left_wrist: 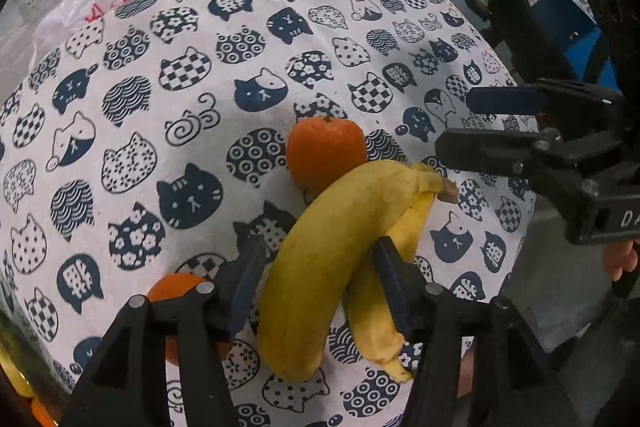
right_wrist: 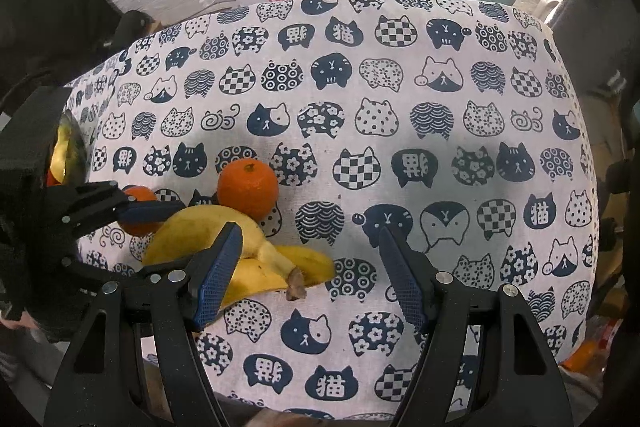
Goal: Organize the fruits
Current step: 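Lower the left tool around the yellow bananas and close on them, then lift the bananas with the left tool while the right tool grasps an orange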
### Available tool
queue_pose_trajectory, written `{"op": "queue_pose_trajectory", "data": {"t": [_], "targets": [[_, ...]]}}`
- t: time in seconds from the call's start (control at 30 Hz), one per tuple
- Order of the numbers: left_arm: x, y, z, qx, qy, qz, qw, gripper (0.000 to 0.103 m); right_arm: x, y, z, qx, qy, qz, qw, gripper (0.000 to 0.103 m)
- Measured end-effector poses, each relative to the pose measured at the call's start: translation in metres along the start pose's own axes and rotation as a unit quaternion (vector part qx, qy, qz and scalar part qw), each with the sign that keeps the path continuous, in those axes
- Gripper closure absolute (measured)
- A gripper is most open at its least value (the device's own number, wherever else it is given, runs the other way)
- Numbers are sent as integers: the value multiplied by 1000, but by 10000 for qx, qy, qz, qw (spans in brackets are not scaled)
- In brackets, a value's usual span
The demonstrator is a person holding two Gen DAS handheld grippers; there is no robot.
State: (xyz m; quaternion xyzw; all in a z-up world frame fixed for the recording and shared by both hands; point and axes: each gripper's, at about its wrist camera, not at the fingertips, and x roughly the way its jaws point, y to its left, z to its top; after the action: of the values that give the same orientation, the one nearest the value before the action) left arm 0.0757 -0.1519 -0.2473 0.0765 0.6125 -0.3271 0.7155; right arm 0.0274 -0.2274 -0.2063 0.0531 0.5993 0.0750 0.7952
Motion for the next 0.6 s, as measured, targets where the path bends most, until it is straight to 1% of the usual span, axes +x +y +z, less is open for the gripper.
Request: {"op": "queue_pose_trajectory", "data": {"t": [0.1,0.17,0.2,0.3,0.4,0.6], "targets": [[0,-2,0,70,-29,-72,9999,49,2,1,0,-19,27,-3,10000,31],[0,-2,-1,99,-58,-69,9999,50,4,-1,0,-7,45,-14,10000,31],[-1,-3,-1,139,-70,-56,9999,53,4,-2,1,15,47,-15,10000,31],[-5,-6,-4,286,-168,66,9994,59,4,-3,3,51,34,-22,10000,31],[-13,-8,-7,326,-302,187,9988,64,2,-3,7,76,-12,-11,10000,31],[-32,0,-13,119,-536,327,9980,68,1,-2,14,126,-81,23,9999,31]]}}
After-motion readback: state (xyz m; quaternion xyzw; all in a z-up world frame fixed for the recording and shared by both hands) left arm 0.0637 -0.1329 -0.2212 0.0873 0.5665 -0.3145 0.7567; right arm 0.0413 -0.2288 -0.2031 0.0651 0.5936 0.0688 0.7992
